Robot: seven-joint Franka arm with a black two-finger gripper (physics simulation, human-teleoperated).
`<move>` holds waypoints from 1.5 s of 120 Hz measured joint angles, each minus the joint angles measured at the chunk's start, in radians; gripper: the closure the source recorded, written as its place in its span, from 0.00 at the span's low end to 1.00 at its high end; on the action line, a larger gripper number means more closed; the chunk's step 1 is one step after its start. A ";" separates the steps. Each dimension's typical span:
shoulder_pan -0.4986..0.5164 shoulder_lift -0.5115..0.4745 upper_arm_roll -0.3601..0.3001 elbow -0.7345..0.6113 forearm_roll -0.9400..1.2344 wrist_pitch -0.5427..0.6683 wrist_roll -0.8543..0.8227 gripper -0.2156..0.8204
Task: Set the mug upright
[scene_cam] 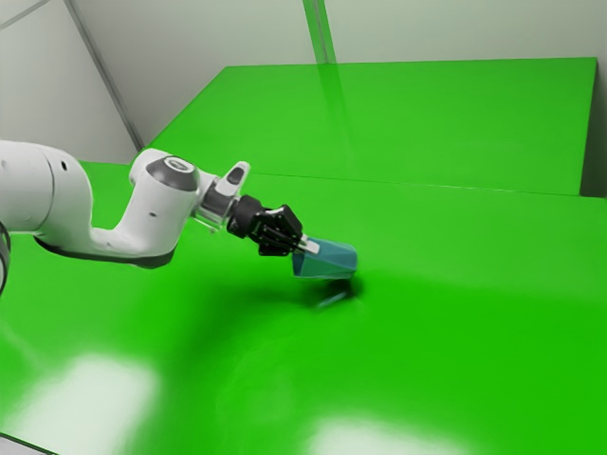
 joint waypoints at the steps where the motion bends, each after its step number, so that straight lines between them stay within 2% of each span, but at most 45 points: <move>1: 0.000 -0.004 0.000 0.000 0.008 -0.001 -0.001 0.96; 17: 0.005 -0.051 0.003 0.027 0.218 -0.013 -0.023 0.96; 50: 0.013 -0.078 0.002 0.123 0.756 -0.023 -0.135 0.97; 79: -0.002 -0.068 -0.009 0.172 1.052 -0.026 -0.247 0.97; 119: -0.004 -0.029 -0.051 0.173 1.207 -0.083 -0.353 0.97; 180: 0.002 0.069 -0.053 0.189 1.230 -0.149 -0.434 0.97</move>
